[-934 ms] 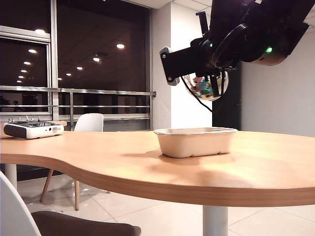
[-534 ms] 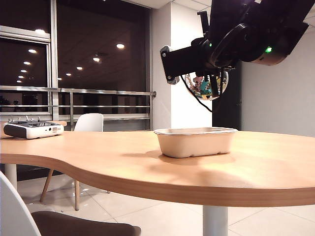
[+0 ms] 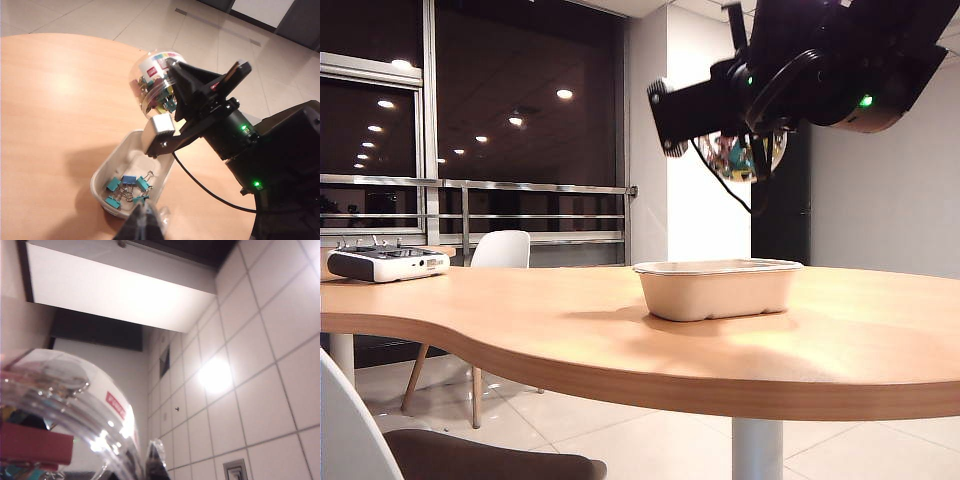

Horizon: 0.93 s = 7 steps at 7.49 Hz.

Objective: Pick up the box filled with clips, pour some clips from it into the rectangular paper box, and then put the clip box back on the table.

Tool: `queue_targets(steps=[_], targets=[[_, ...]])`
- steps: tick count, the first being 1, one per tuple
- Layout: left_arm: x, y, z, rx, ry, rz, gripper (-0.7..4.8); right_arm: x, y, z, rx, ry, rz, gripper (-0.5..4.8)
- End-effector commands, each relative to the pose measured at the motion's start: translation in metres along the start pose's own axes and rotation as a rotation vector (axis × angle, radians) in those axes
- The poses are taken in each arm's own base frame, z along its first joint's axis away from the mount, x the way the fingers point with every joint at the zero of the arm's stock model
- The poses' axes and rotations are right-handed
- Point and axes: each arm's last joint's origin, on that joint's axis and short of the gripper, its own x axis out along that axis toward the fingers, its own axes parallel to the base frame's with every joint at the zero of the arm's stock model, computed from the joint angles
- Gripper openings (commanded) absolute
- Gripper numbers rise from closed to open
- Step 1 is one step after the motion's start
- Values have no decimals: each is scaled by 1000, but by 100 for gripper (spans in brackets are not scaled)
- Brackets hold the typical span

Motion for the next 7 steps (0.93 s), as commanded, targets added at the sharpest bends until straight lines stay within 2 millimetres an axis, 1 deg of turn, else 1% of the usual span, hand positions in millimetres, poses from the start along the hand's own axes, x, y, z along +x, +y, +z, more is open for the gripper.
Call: queue_targets(steps=[1, 2, 3, 4, 5, 6, 7], targets=[[-1, -1, 3, 5, -15, -4, -6, -5, 0, 2, -58, -55, -39, 27], [-1, -1, 3, 5, -15, -4, -6, -10, 9, 4, -97, -82, -17, 27], [-1, -1, 2, 3, -11, -4, -6, -16, 44, 14, -182, -135, 23, 27], [-1, -1, 2, 1, -6, -3, -6, -16, 50, 16, -172, -127, 1, 26], [-1, -1, 1, 0, -4, -3, -6, -17, 52, 16, -164, -119, -18, 27], [-1, -1, 1, -1, -3, -3, -6, -21, 50, 16, -150, -173, -77, 26], [-1, -1, 1, -1, -3, -3, -6, -23, 53, 17, -156, -197, -69, 27]])
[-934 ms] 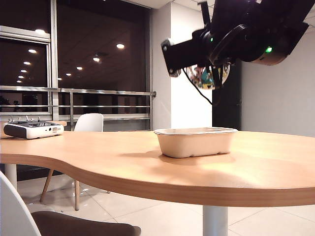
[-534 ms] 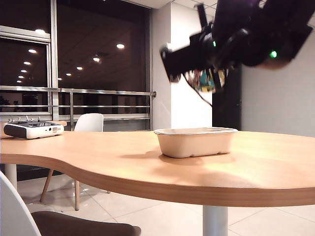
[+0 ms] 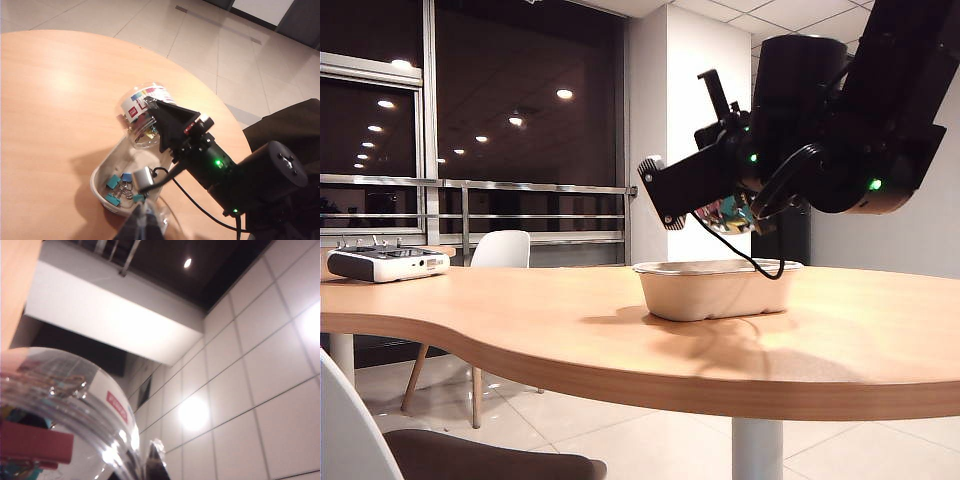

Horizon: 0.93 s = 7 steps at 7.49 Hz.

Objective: Pick up the box filled with clips, pour some clips from it into the rectangular paper box, and then put the clip box back on the table.

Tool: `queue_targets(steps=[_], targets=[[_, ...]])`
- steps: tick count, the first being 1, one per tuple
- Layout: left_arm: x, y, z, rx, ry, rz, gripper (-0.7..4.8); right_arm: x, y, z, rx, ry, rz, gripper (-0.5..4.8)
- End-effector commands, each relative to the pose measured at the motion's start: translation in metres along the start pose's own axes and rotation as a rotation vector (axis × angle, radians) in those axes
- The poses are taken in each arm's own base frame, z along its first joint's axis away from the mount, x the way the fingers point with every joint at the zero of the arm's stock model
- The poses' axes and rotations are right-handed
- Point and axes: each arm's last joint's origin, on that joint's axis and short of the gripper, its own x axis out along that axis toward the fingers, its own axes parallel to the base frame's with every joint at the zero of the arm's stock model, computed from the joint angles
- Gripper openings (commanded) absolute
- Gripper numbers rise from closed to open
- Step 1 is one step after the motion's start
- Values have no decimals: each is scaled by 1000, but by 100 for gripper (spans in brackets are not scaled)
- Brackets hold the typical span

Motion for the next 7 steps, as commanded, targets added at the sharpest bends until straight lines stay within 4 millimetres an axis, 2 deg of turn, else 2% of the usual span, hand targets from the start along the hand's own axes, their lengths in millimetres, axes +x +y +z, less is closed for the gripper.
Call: queue_targets(steps=[1, 3, 5, 6, 7], targets=[[-1, -1, 2, 3, -10, -4, -6, -8, 9, 6, -6, -64, -24, 26], [-1, -1, 0, -7, 10, -2, -6, -11, 0, 13, 6, -84, -60, 27], [-1, -1, -2, -16, 27, 0, -6, -7, -1, 9, 8, -69, -64, 27], [-1, -1, -2, -15, 25, 0, -6, -4, -1, 4, 108, -34, -55, 26], [-1, -1, -2, -14, 23, 0, -6, -5, 2, -1, 645, 157, -5, 27]])
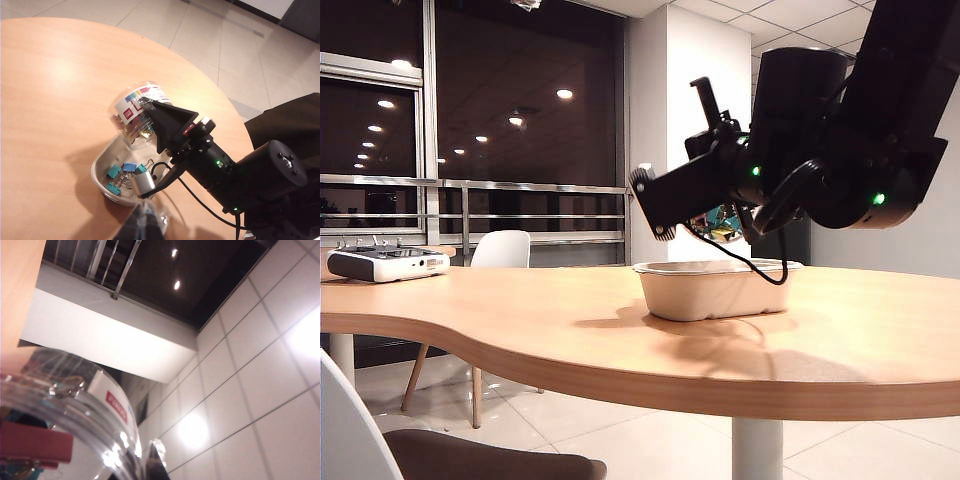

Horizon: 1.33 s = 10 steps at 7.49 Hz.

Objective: Pick up the box filled with clips, pour some clips from it into the rectangular paper box, and then put the clip box back on the table.

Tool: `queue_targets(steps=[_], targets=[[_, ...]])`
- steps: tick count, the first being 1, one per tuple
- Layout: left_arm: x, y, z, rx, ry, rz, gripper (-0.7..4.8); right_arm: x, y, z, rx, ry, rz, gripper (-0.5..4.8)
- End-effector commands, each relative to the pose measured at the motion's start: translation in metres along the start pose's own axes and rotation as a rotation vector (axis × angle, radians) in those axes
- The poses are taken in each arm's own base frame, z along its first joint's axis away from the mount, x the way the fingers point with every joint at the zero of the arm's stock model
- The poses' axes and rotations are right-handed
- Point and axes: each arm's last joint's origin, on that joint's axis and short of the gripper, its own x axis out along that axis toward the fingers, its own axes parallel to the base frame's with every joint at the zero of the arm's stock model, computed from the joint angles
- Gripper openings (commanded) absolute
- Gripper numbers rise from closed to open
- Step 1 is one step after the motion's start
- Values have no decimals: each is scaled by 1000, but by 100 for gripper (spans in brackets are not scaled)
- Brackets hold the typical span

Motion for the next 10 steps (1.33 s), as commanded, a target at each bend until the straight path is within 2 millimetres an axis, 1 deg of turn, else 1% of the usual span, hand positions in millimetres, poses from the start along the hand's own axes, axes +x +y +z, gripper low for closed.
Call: queue_targets(steps=[1, 5, 7, 8, 9, 10], targets=[[-1, -1, 2, 3, -10, -4, -6, 0, -4, -10, 724, 256, -18, 27], [-1, -1, 2, 3, -11, 1, -6, 0, -4, -9, 755, 254, -15, 26], [-1, -1, 2, 3, -10, 0, -6, 0, -2, -8, 819, 241, -4, 26], [-1, -1, 2, 2, -9, 0, -6, 0, -8, -10, 684, 217, -29, -4], [-1, -1, 2, 3, -10, 0, -6, 1, -13, -10, 643, 173, -42, -4], [-1, -1, 2, 2, -9, 0, -6, 1, -19, -11, 542, 119, -59, -4]])
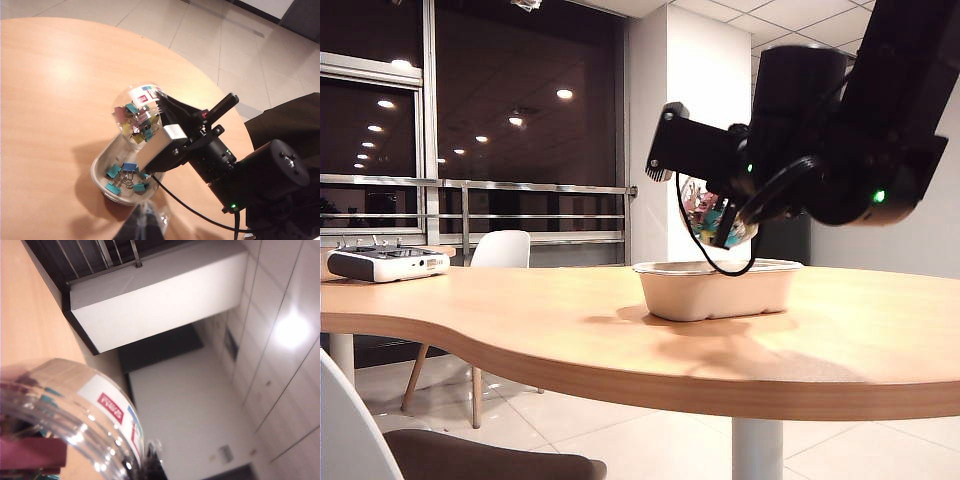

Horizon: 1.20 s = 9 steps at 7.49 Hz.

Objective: Pick up the box filled with clips, pour some clips from it into the rectangular paper box, and then put the clip box back on the table.

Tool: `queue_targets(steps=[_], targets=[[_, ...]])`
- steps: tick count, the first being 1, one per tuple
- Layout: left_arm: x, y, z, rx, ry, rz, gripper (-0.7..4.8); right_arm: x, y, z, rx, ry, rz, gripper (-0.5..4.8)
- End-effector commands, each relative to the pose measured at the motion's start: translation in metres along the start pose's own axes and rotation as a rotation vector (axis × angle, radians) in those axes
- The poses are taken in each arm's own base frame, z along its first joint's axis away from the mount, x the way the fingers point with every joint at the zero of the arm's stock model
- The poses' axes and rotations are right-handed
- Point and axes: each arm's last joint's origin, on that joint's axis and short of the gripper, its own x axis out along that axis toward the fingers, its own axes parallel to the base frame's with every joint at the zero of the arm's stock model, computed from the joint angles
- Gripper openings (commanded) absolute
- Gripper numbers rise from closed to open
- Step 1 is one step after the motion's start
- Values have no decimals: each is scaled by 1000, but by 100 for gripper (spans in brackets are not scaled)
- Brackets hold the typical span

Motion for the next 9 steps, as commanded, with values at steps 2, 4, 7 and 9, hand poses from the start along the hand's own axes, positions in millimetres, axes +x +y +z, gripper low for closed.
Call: queue_targets(steps=[2, 4, 7, 9], targets=[[-1, -1, 2, 3, -9, -1, -6, 2, -25, 9, -303, -103, -94, -4], [-1, -1, 2, 3, -10, -1, -6, 4, -28, 4, -304, -64, -78, -3], [-1, -1, 2, 3, -9, -1, -6, 1, -8, -4, -183, 12, 114, -1], [-1, -1, 2, 3, -10, -1, -6, -1, -55, 0, 127, 90, 192, -1]])
